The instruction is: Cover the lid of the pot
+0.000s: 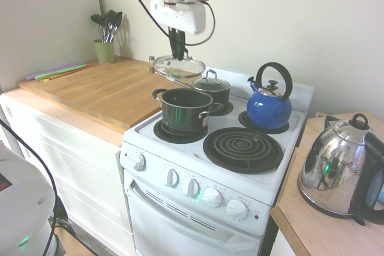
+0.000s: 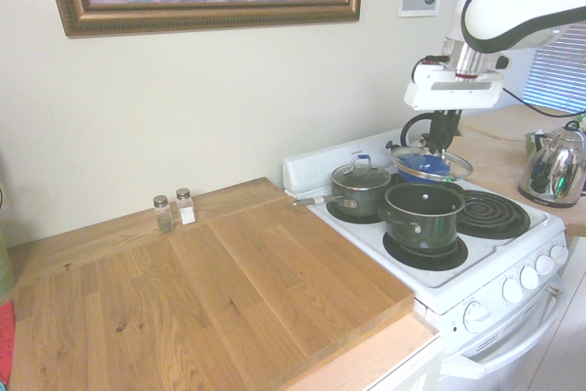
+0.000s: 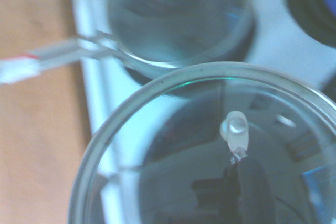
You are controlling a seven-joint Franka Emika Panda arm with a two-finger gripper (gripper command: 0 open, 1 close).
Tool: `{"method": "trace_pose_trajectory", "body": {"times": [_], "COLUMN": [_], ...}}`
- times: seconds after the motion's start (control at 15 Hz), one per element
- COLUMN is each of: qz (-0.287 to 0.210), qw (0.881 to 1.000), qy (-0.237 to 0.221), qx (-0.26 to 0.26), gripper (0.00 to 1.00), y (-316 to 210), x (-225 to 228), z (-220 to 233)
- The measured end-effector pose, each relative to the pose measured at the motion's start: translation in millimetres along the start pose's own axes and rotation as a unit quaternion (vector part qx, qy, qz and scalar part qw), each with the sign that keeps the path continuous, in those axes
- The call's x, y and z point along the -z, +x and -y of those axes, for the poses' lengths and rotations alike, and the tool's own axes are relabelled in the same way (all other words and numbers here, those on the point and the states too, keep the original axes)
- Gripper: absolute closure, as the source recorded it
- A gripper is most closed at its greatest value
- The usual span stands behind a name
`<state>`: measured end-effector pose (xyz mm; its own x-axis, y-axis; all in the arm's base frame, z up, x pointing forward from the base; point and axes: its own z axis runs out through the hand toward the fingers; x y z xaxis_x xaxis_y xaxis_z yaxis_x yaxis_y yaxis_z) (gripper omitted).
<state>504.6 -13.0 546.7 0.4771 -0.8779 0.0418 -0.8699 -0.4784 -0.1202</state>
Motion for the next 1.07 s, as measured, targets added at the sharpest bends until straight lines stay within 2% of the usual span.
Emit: {"method": "trace_pose_trajectory", "body": {"times": [0.4, 1.07], "qz": [0.011, -0.008], "qw": [1.0, 1.0], "qy": [-0.021, 0.0], "qx": [0.015, 0.028], "gripper": [1.0, 1.0], "y": [-10.0, -2.8], "x": [-61.1, -71.4], "z": [-16.8, 4.8]}}
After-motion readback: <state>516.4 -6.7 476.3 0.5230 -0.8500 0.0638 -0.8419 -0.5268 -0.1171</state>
